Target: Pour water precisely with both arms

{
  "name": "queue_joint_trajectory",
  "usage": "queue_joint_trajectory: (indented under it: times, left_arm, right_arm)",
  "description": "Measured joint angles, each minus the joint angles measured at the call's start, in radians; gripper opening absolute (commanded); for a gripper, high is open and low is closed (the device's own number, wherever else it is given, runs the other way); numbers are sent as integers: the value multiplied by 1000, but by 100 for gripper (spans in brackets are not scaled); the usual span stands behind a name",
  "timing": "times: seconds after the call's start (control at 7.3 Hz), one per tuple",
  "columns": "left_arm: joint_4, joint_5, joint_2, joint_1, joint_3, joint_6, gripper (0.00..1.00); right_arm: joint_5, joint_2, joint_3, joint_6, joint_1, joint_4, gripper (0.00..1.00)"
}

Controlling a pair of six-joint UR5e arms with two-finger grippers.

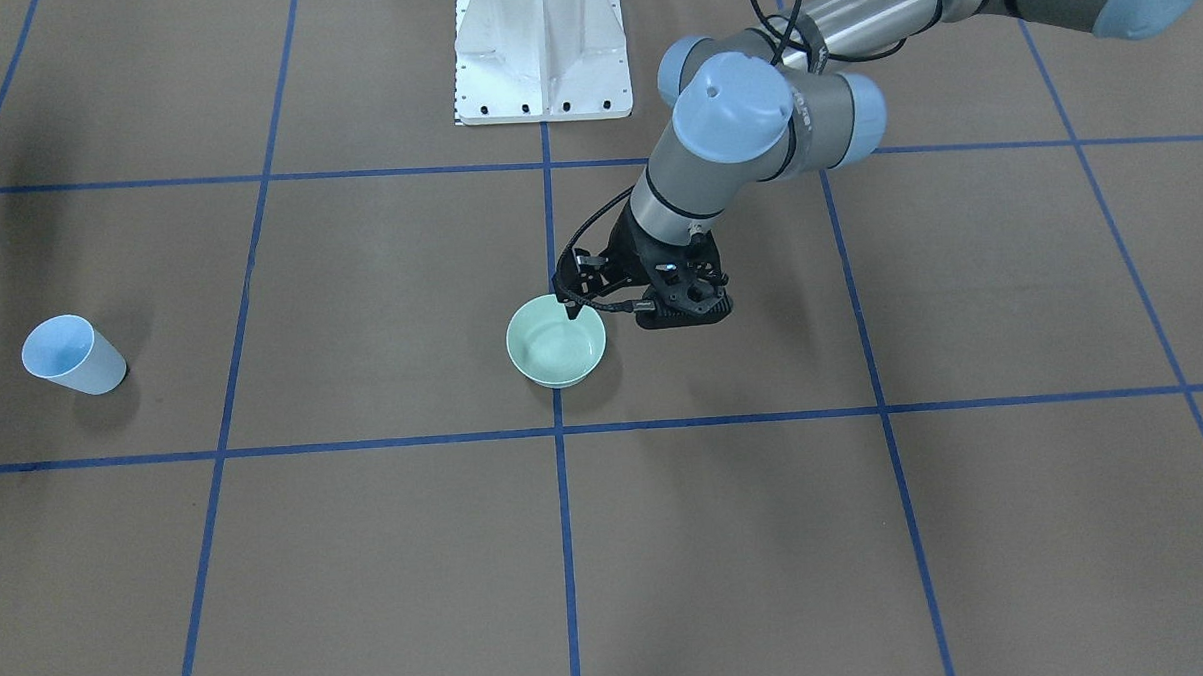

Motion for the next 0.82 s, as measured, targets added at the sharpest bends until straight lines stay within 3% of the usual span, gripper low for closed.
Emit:
queue_joint_trajectory:
  times: [0.41, 0.82]
  left_arm:
    - [58, -2, 210, -55, -191, 211, 99]
    - [58, -1, 325, -106, -223, 342, 99]
  right_arm:
    - [-19, -11, -2, 25, -123, 151, 100]
    - [-108, -34, -5, 128, -242, 437, 99]
